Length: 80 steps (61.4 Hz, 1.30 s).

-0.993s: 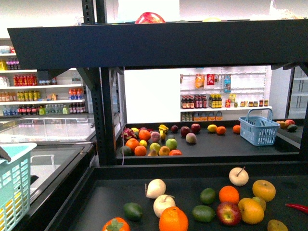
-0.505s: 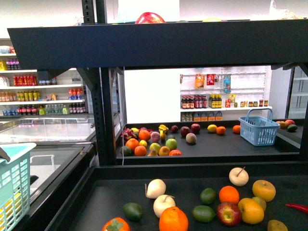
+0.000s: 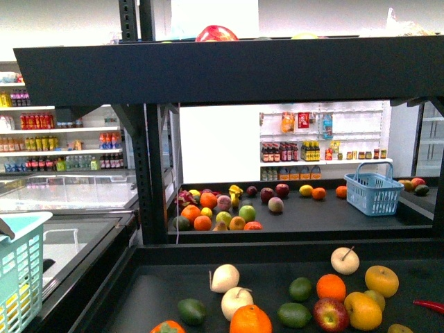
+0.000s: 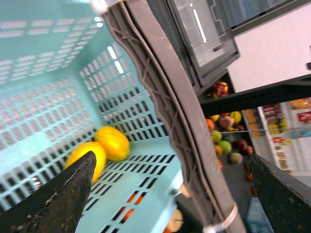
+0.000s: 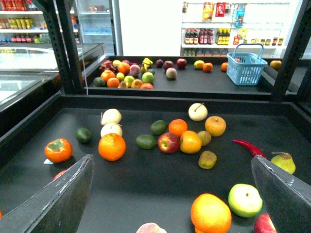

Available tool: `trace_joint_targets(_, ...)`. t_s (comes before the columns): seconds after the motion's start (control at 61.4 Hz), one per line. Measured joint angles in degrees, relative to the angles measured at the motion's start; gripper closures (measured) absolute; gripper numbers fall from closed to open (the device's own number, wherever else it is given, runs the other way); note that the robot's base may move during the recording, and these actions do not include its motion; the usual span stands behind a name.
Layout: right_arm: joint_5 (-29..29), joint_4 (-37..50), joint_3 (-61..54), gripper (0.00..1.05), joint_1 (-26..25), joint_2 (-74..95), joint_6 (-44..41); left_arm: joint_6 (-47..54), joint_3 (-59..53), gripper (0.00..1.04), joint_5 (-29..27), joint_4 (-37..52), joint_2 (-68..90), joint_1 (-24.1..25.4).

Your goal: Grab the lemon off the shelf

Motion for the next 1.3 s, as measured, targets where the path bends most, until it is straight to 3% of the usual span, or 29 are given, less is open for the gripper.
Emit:
trace_joint_targets(0.13,0.0,0.0,0.0,0.07,0.0,0.0,0.0,12.1,-6.0,0.08,-6.5,-6.7,-11.2,-2.6)
trace_joint_targets(0.26,0.0,0.0,0.0,0.07,0.0,0.0,0.0,22.2,-14.3,0.08,-9.4,-10.0,-23.6,-6.4)
trace_joint_targets(0.472,0.0,0.0,0.0,0.07,0.0,0.0,0.0,32.3,-25.4,0.08,-17.6,-15.2,-44.0,-17.4)
trace_joint_targets(0.57,0.0,0.0,0.0,0.07,0.0,0.0,0.0,44.3,-38.0,0.3,-10.4,2.2,-57.2,-24.2)
trace_joint_targets(0.716,0.0,0.0,0.0,0.07,0.0,0.0,0.0,50.1,-50.8,0.6,-10.8,4.7,-68.7,-25.0)
trace_joint_targets(0.928,0.0,0.0,0.0,0.07,0.0,0.0,0.0,51.2,-57.7,1.03,-10.8,6.7,-73.5,-25.1)
trace_joint_targets(1.302,0.0,0.0,0.0,0.07,0.0,0.0,0.0,51.5,-63.9,1.02,-10.8,7.0,-79.4,-25.1)
